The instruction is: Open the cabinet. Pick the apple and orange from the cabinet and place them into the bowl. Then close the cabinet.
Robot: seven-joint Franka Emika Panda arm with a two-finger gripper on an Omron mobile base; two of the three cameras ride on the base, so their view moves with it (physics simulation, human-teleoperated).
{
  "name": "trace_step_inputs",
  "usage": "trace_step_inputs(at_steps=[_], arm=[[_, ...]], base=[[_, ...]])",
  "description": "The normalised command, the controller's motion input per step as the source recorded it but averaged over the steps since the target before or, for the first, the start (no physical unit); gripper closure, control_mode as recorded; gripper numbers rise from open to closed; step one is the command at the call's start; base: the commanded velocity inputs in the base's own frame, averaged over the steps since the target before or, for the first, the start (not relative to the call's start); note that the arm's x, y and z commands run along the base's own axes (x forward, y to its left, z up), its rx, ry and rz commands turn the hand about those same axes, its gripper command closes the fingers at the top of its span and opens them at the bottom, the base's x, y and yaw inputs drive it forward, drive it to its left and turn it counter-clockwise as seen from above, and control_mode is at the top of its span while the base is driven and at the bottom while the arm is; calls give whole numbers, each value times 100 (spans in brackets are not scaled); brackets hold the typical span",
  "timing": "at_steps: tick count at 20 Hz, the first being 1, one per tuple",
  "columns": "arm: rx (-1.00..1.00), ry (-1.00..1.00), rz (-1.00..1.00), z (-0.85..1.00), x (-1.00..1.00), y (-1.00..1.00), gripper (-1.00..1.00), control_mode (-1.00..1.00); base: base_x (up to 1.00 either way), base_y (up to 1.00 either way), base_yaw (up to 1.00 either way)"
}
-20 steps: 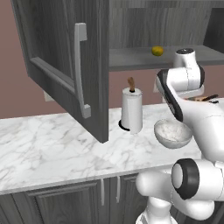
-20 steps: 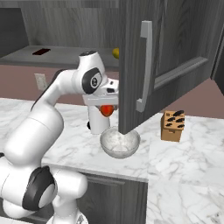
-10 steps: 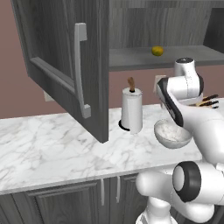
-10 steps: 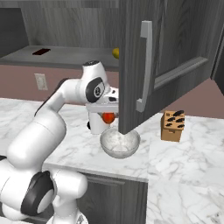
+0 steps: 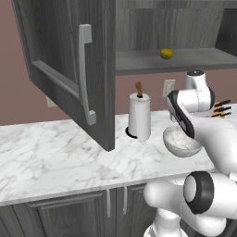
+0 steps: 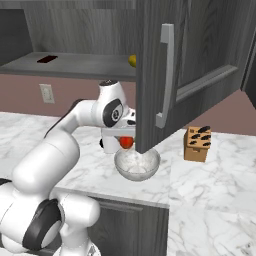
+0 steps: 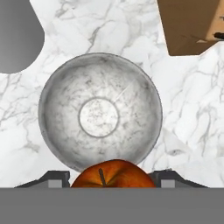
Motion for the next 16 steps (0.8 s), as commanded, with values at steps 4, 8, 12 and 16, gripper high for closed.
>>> trace_step_inputs(at_steps=[4,8,12,16], arm=[[0,0,-1,-32,12,-3,100,-100],[0,0,0,-31,10,-1,100,-100],[0,0,-2,-24,8,0,100,-100],[0,0,-5,-9,9,0,100,-100]], base=[[0,0,0],[0,0,0],[0,0,0],[0,0,0]])
